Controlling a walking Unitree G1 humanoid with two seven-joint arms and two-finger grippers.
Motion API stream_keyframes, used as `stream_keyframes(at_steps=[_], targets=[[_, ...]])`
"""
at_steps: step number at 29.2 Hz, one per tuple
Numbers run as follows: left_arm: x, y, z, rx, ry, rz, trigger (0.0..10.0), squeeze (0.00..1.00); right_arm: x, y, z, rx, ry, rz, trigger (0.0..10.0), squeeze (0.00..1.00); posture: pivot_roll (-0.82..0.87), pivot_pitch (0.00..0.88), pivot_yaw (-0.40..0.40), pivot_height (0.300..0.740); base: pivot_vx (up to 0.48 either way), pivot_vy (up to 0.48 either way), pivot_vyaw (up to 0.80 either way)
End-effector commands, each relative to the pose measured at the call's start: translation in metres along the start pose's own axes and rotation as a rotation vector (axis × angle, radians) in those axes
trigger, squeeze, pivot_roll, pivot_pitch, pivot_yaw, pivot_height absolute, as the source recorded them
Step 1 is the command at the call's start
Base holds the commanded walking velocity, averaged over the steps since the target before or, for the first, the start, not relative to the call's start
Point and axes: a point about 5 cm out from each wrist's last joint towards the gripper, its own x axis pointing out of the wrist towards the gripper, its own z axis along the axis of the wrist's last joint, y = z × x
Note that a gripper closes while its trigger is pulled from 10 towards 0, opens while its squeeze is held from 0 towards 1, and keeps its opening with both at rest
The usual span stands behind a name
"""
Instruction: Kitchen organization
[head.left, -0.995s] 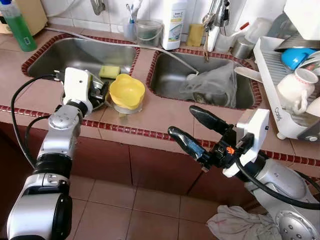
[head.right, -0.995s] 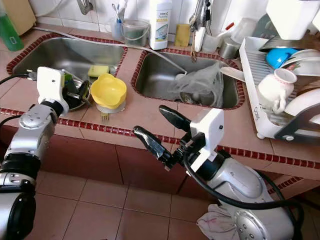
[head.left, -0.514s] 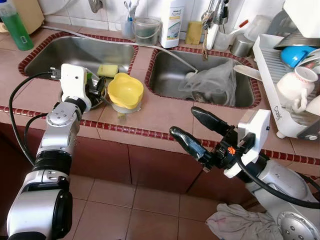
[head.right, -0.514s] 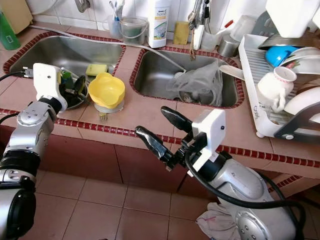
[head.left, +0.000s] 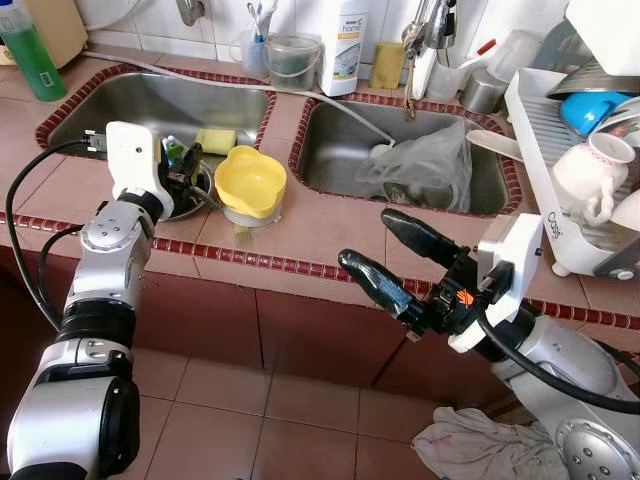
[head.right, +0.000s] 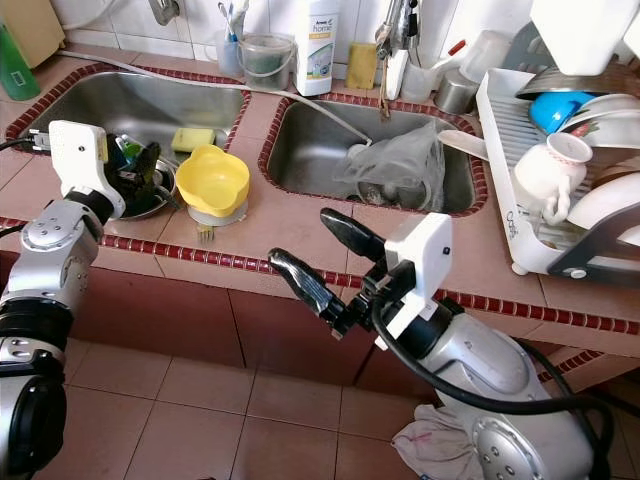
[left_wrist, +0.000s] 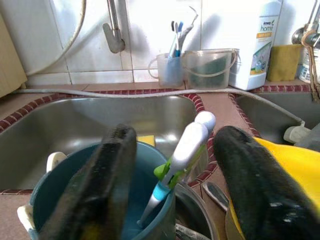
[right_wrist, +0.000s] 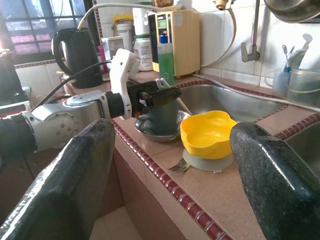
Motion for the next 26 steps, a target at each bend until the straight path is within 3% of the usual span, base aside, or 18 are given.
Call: stream_keyframes(at_steps=[1, 26], targets=[[0.0021, 0.0032, 0.0106, 0.007, -0.039, -0.002, 0.0, 0.00, -0.0016, 0.0010, 0.0054, -0.015, -0.016, 0.011, 10.0, 0.00, -0.01, 0.131, -0.047, 0.740, 0.000, 0.000, 0.00], [0.0028, -0.0002, 0.0116, -0.008, -0.048, -0.033, 0.0, 0.00, 0.0016, 0.0008, 0.0049, -0.010, -0.024, 0.016, 10.0, 0.00, 0.00, 0.127, -0.048, 0.740, 0.000, 0.000, 0.00]])
